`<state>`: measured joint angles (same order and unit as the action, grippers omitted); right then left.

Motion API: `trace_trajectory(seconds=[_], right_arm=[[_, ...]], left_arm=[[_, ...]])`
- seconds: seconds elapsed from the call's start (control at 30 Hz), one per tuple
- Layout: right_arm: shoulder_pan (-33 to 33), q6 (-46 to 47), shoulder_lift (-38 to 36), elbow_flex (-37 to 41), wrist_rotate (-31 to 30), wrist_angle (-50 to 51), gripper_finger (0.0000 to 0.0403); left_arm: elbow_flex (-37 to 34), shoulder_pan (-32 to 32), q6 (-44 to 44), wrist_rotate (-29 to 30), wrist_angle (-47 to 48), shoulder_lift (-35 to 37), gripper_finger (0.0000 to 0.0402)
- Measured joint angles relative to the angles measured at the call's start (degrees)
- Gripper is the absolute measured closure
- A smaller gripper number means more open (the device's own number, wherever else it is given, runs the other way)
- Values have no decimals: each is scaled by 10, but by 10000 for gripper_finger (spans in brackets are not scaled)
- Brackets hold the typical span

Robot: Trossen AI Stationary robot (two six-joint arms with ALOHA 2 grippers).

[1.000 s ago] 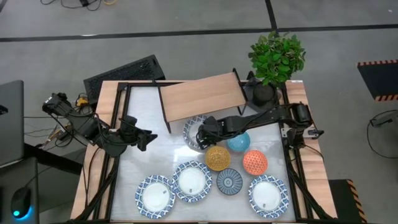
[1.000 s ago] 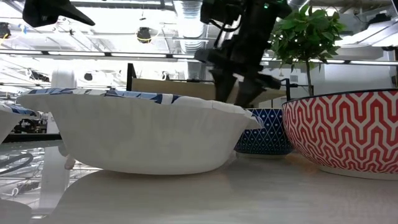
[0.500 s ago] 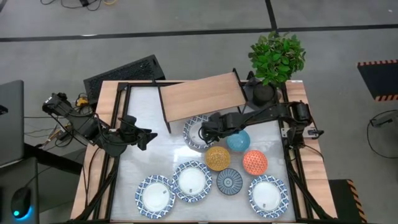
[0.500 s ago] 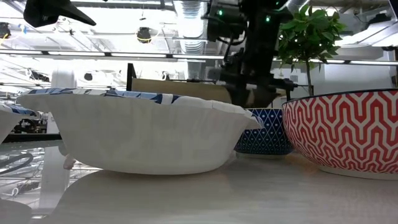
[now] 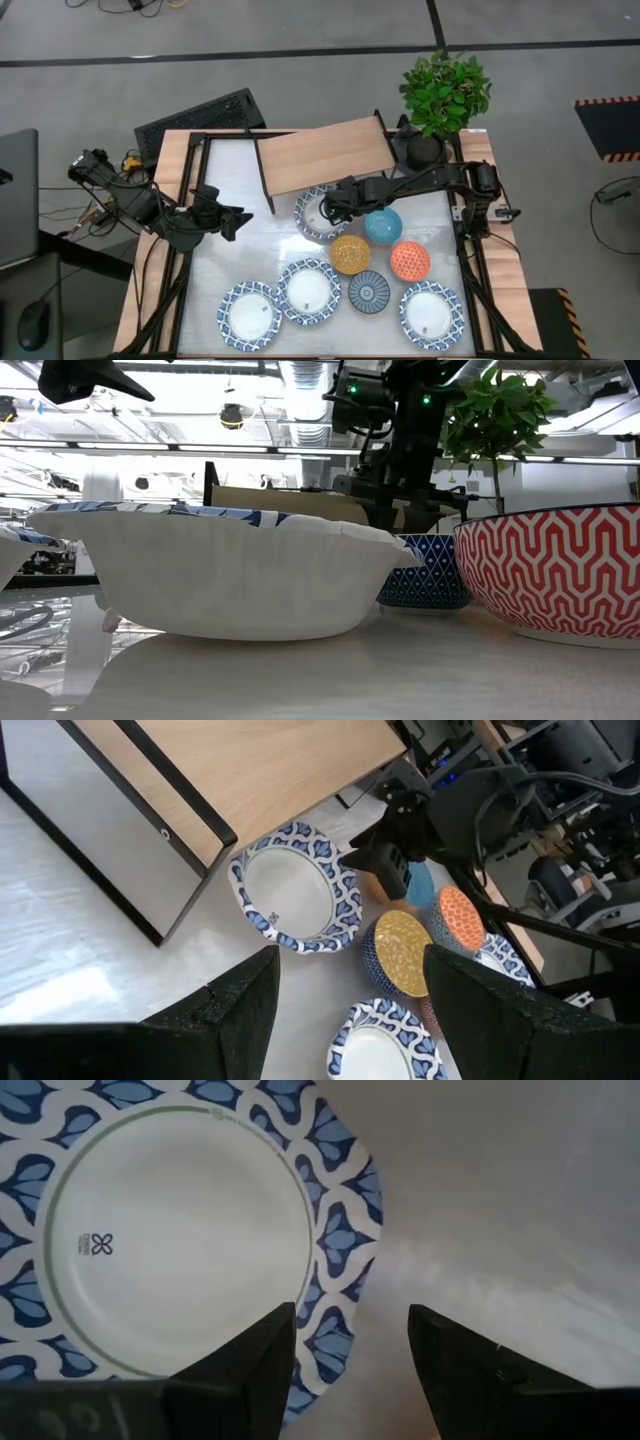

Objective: Place and stack bowls onto a shelf
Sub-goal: Put the white patterned bowl on the shelf

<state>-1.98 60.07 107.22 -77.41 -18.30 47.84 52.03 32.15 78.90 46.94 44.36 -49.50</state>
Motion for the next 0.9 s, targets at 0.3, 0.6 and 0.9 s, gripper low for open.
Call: trace_trajectory(seconds=[0.3, 0.6, 0.9], right_arm=[[5, -1, 17, 5, -14, -9, 182], [4, -21, 36, 18, 28, -37, 182], [-1, -34, 37, 18, 48, -38, 282]], left_arm=[[0, 0, 4, 0, -1, 0, 169], [0, 0, 4, 1, 0, 0, 169], [0, 0, 4, 3, 1, 0, 169]])
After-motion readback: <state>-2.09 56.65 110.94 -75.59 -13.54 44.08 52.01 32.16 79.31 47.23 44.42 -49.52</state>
